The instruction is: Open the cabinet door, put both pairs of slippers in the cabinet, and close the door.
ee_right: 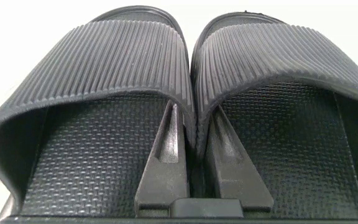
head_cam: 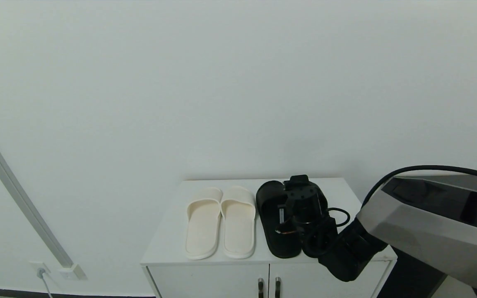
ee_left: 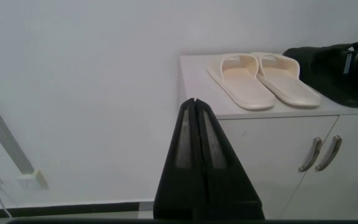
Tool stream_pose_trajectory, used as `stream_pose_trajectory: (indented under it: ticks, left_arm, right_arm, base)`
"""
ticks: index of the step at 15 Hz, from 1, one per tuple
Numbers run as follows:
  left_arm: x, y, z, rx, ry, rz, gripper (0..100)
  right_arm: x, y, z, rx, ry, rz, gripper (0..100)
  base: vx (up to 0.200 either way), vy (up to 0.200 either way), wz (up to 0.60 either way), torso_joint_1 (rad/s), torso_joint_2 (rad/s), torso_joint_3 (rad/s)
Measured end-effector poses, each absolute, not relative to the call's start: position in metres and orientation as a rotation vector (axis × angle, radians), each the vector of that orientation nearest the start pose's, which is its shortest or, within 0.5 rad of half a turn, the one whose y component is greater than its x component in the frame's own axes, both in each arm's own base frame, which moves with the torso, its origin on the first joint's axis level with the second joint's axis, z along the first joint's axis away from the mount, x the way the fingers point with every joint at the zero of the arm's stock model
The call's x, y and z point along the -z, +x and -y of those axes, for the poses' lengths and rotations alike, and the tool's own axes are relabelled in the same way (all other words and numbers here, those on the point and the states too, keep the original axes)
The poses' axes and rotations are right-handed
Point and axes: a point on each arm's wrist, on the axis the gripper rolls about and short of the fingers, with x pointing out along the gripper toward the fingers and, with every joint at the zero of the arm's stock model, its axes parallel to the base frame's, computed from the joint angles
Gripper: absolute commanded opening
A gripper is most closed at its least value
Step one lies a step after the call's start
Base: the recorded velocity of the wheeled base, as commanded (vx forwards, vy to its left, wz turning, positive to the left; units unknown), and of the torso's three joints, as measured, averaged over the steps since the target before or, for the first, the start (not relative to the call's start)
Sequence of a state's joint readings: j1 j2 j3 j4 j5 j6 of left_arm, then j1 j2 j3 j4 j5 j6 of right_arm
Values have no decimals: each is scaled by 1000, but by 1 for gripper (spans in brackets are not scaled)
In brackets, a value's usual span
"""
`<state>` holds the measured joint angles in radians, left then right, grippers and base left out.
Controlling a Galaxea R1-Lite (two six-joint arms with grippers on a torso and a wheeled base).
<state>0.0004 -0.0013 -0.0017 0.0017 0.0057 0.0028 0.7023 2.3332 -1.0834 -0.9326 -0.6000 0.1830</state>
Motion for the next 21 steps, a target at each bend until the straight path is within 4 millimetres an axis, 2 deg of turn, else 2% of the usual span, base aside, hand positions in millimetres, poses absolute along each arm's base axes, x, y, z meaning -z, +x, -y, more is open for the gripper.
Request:
stream_pose_trajectory:
  ticks: [3, 6, 12, 14, 20, 21]
  left_arm:
    - [-76, -23, 0, -7, 3, 1, 0]
    - [-76, -23, 0, -6, 3, 1, 0]
    - [-76, -23, 0, -6, 2, 1, 0]
    - [-76, -23, 0, -6, 3, 1, 0]
    - [-76, -23, 0, -5, 3, 1, 0]
    - [-76, -23, 0, -5, 3, 1, 0]
  right_arm:
    - [-63, 321, -258, -122, 0, -243, 0]
    - [-89, 290, -249, -270, 12, -253, 0]
    - [-120, 193, -205, -622, 1, -332, 0]
    - [-126, 171, -196, -685, -20, -356, 0]
    - [-135, 159, -184, -699, -1, -333, 0]
    - [-135, 158, -184, -700, -1, -332, 0]
  base:
    - [0, 0, 0, 0, 0, 0]
    - [0, 0, 0, 0, 0, 0]
    - [0, 0, 0, 0, 0, 0]
    - [0, 0, 0, 0, 0, 0]
    - [0, 0, 0, 0, 0, 0]
    - [-200, 0, 0, 7, 7, 7]
